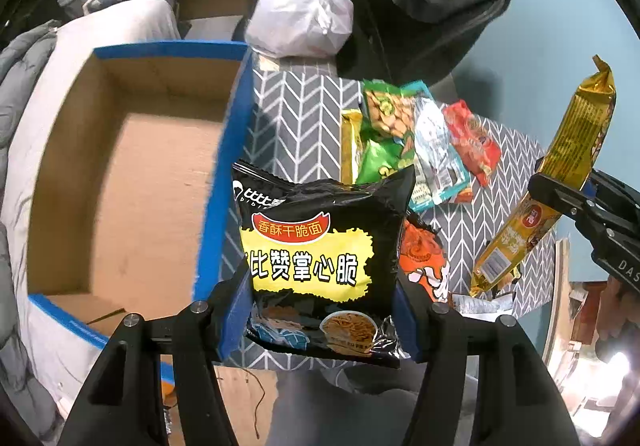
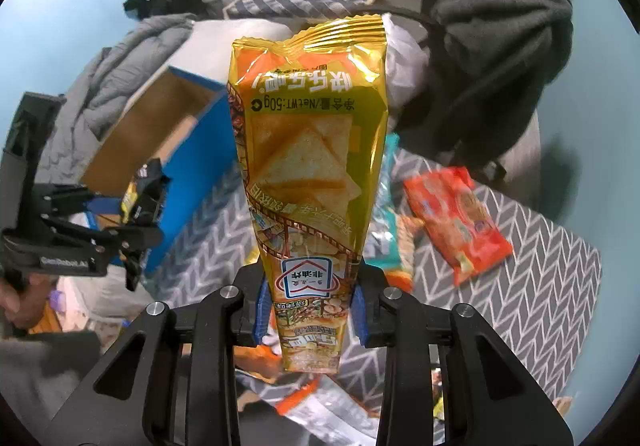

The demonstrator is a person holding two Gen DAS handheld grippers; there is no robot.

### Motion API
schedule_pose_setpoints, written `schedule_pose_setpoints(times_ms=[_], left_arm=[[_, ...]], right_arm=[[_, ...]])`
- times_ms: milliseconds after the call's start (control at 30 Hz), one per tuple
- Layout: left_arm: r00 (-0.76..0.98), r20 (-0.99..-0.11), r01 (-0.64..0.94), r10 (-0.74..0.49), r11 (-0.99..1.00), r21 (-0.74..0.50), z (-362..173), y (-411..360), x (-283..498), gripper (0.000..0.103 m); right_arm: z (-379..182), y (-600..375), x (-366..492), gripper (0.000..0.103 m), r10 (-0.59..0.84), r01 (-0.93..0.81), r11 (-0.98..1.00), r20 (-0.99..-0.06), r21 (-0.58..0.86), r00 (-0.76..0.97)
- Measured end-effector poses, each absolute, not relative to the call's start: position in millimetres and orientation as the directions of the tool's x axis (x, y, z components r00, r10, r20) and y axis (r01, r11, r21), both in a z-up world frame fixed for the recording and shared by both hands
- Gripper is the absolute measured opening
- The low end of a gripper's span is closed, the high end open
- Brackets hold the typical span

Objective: Organize snacks
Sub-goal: 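Lift both bags and carry them over the cardboard box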

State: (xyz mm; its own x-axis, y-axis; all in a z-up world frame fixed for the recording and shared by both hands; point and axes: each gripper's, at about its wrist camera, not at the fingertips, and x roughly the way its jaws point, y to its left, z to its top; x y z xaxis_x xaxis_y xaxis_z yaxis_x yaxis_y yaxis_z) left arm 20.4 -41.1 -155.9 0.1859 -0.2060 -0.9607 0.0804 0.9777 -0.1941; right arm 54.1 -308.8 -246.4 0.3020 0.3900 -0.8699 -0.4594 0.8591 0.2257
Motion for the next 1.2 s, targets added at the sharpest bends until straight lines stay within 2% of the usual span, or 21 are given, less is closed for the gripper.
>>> schedule_pose_setpoints(times_ms=[533,900,1200], left_arm=[[0.276,-0.948,-0.054,-0.161,0.982,-0.183,-119,36,15,0.063],[0.299,-0.951,-0.148,-0.084,0.980,-0.133,-121,97,14,0.063],[0.311,-0.950,-0.216,-0.023,0.972,-0.094,-131,142,16,0.063]], right_arm=[[-223,-219,74,0.032,0.510,-0.533,0.782,-0.825,0.325,0.245],[-215,-133,85,0.032,0.578,-0.605,0.701,-0.798,0.378,0.171],[-232,-71,97,0.032,0.598,-0.630,0.654,-0.797,0.419,0.090]])
